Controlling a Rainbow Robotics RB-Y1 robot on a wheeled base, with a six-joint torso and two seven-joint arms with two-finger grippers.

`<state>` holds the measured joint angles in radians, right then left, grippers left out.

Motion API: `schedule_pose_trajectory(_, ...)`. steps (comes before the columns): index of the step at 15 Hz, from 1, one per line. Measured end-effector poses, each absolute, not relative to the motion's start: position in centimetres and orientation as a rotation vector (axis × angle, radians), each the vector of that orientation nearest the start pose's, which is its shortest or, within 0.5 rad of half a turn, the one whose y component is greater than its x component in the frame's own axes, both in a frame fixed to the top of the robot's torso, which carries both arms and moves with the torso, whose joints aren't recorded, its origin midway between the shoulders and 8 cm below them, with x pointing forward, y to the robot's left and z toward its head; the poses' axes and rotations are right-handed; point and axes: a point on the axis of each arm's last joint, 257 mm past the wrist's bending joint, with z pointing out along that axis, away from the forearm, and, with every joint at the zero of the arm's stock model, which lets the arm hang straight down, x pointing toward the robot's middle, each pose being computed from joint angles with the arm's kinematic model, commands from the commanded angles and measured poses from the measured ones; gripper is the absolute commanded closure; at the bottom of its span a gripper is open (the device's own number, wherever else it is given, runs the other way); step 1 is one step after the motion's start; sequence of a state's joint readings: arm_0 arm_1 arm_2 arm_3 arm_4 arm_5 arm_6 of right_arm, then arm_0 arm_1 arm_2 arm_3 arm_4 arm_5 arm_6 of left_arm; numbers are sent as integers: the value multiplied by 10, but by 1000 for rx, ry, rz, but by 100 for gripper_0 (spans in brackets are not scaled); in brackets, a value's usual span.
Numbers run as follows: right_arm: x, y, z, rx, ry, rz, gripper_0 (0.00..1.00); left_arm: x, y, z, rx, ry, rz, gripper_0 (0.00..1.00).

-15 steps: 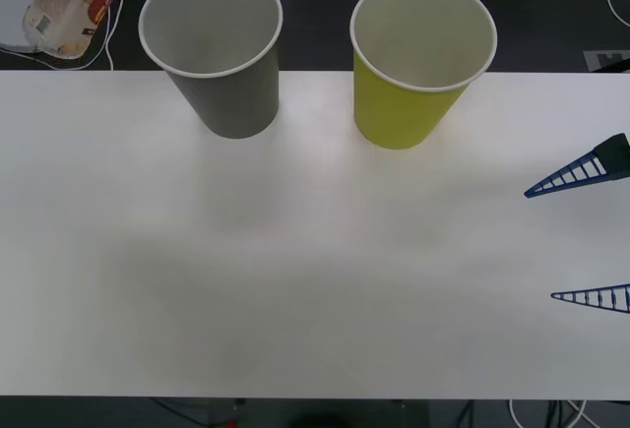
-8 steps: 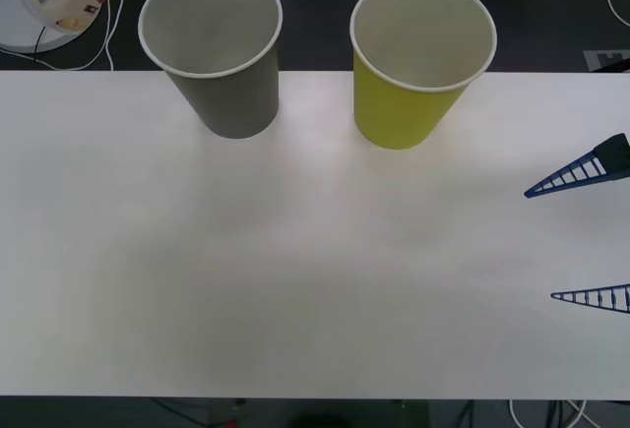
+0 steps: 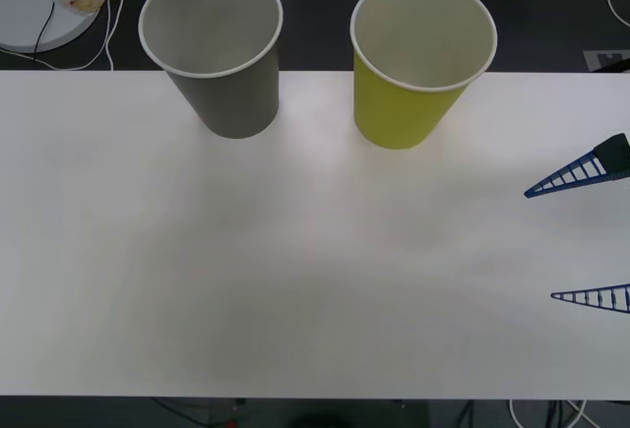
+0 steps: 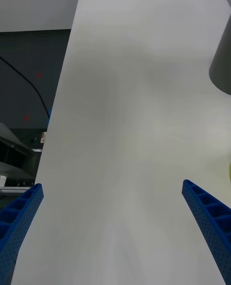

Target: Put the can into the green bin and the plastic bottle into the gray bin

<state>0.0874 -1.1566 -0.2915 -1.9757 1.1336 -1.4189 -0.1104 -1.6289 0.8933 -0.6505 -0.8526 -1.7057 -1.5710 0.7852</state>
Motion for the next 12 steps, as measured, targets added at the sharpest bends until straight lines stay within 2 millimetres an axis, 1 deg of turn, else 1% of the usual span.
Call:
schedule_pose_trajectory(6,311,-254,-113,-1779,1445,441,0,594,173,102,1377,2097,22,100)
schedule_pose_trajectory(12,311,-254,-113,-1779,1445,441,0,596,147,96,1396,2110,17,100)
